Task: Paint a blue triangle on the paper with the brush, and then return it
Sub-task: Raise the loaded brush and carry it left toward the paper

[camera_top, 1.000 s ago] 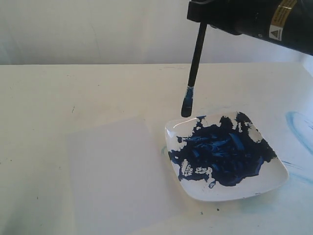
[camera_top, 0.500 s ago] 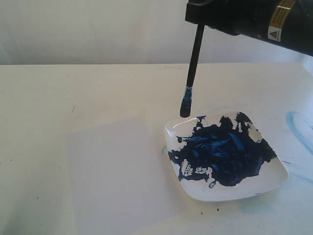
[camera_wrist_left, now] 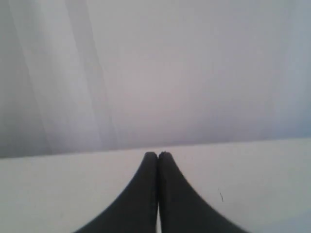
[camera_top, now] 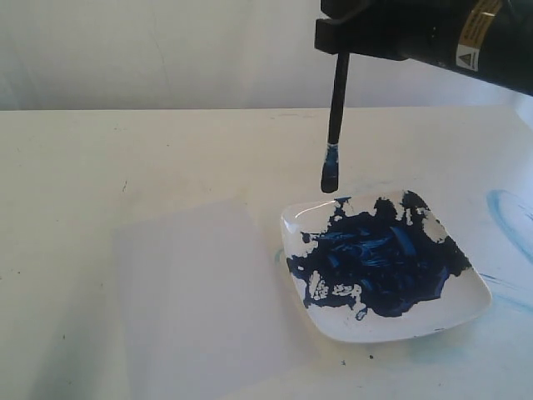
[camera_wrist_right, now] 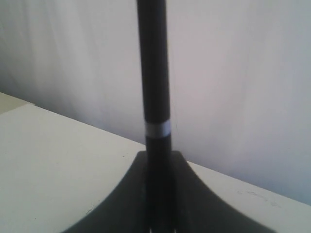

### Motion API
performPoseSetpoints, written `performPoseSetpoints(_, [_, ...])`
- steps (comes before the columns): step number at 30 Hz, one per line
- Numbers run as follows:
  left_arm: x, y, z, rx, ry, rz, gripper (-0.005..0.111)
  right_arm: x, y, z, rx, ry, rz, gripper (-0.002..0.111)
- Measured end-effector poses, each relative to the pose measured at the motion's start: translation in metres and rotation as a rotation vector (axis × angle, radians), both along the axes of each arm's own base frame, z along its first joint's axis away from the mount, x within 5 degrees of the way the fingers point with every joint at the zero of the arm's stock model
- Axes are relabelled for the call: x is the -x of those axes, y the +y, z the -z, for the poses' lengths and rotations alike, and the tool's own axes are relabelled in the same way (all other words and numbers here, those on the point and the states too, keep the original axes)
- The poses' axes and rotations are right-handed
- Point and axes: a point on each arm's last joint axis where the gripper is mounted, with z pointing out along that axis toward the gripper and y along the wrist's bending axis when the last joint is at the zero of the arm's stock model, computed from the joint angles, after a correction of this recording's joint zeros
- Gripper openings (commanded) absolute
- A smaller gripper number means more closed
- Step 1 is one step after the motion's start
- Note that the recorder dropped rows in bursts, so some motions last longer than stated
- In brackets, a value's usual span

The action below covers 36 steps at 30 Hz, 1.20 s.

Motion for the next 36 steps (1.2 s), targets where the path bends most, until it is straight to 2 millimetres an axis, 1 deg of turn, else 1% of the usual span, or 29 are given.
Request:
performPoseSetpoints(1, [0.001, 0.0, -0.006, 0.001, -0.063, -0.004, 0.0, 0.0, 0.0, 0.0, 0.005, -0.005, 0.0, 0.0])
performPoseSetpoints(5, [0.006, 0.001, -0.019, 0.004, -0.22, -0.015, 0.0, 0.0, 0.0, 0.0, 0.01, -0.011, -0.002, 0.0])
performPoseSetpoints(8, [0.009, 0.002, -0.026, 0.006, -0.302, -0.021, 0.0, 0.0, 0.0, 0.0, 0.009, -0.011, -0.002, 0.0])
performPoseSetpoints(12, [0.011, 0.008, -0.03, 0.152, -0.331, -0.037, 0.0, 0.0, 0.0, 0.0, 0.008, -0.012, -0.003, 0.0])
performPoseSetpoints(13, [0.012, 0.009, -0.033, 0.193, -0.344, -0.041, 0.0, 0.0, 0.0, 0.0, 0.008, -0.012, -0.003, 0.0])
performPoseSetpoints(14, [0.014, 0.012, -0.042, 0.242, -0.375, -0.044, 0.0, 0.0, 0.0, 0.0, 0.008, -0.012, -0.003, 0.0])
performPoseSetpoints(16, [0.017, 0.013, -0.053, 0.29, -0.393, -0.038, 0.0, 0.0, 0.0, 0.0, 0.009, -0.013, -0.004, 0.0])
performPoseSetpoints(17, [0.016, 0.012, -0.056, 0.309, -0.361, -0.028, 0.0, 0.0, 0.0, 0.0, 0.009, -0.012, -0.004, 0.0])
performPoseSetpoints(18, [0.011, 0.01, -0.056, 0.331, -0.27, -0.006, 0.0, 0.0, 0.0, 0.0, 0.009, -0.012, -0.004, 0.0])
performPoseSetpoints(22, [-0.005, -0.001, -0.047, 0.369, 0.056, 0.063, 0.0, 0.0, 0.0, 0.0, 0.008, -0.013, -0.005, 0.0])
performPoseSetpoints(26, [-0.023, -0.01, -0.038, 0.366, 0.38, 0.107, 0.0, 0.0, 0.0, 0.0, 0.008, -0.013, -0.005, 0.0])
performPoseSetpoints(28, [-0.033, -0.014, -0.042, 0.384, 0.509, 0.129, 0.0, 0.0, 0.0, 0.0, 0.008, -0.013, -0.005, 0.0])
performPoseSetpoints(30, [-0.042, -0.021, -0.051, 0.405, 0.641, 0.178, 0.0, 0.0, 0.0, 0.0, 0.008, -0.013, -0.005, 0.0])
performPoseSetpoints(32, [-0.051, -0.032, -0.066, 0.344, 0.785, 0.292, 0.0, 0.0, 0.0, 0.0, 0.008, -0.013, -0.005, 0.0])
performPoseSetpoints(34, [-0.057, -0.046, -0.078, 0.243, 0.904, 0.488, 0.0, 0.0, 0.0, 0.0, 0.006, -0.012, -0.005, 0.0])
performPoseSetpoints(36, [-0.066, -0.06, -0.088, 0.2, 0.987, 0.697, 0.0, 0.0, 0.0, 0.0, 0.005, -0.013, -0.006, 0.0])
